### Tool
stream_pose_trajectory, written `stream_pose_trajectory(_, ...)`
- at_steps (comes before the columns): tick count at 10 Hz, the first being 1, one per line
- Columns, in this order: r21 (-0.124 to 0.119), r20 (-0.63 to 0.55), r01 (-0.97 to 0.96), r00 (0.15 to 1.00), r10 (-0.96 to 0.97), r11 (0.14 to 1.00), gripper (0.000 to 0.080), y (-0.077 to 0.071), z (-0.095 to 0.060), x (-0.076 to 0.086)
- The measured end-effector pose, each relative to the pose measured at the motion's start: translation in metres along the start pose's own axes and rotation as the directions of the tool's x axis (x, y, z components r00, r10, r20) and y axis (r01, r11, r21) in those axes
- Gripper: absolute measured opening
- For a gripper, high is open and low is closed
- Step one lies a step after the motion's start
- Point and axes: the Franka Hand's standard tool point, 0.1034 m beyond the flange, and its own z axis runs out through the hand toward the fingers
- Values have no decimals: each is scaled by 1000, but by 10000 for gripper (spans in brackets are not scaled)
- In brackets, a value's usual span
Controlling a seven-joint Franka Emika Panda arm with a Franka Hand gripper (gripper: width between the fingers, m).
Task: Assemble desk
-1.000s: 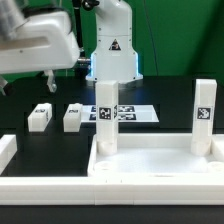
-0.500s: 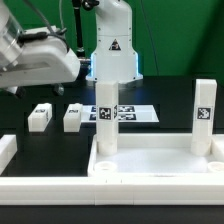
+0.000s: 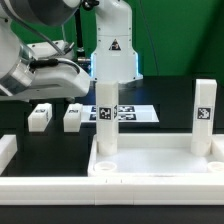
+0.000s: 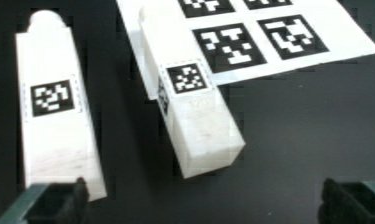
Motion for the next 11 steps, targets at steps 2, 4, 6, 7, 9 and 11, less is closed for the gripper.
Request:
stream_pose_trajectory(2,-1,-2,-2,1000,2,1000,649,0,2,1)
stream_pose_trajectory(4,-10,-11,-5,1000,5,1000,649,-1,26,4)
stream_pose_trajectory(6,-21,-6,-6,1000,6,1000,649,-5,45,4)
stream_pose_trajectory(7,-23,0,-4,1000,4,1000,649,-6,50,4)
stream_pose_trajectory(9,-22,11,-3,1000,3,1000,649,-7,53,4)
stream_pose_trajectory(11,-20,19,-4,1000,5,1000,649,-6,55,3)
